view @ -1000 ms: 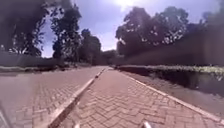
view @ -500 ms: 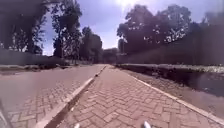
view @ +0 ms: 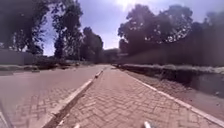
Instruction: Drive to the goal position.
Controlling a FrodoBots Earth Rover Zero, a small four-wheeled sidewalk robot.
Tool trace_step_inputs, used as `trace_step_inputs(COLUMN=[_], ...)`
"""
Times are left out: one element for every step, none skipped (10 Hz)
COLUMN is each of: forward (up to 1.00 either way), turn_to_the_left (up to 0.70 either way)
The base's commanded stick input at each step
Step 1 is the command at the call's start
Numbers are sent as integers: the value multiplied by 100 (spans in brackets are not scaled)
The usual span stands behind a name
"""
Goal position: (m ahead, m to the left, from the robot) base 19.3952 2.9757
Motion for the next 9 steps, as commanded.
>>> trace_step_inputs(forward=[70, 70, 70, 70, 70, 70, 70, 70, 70], turn_to_the_left=[0, 0, 0, 0, 0, 0, 0, 0, 0])
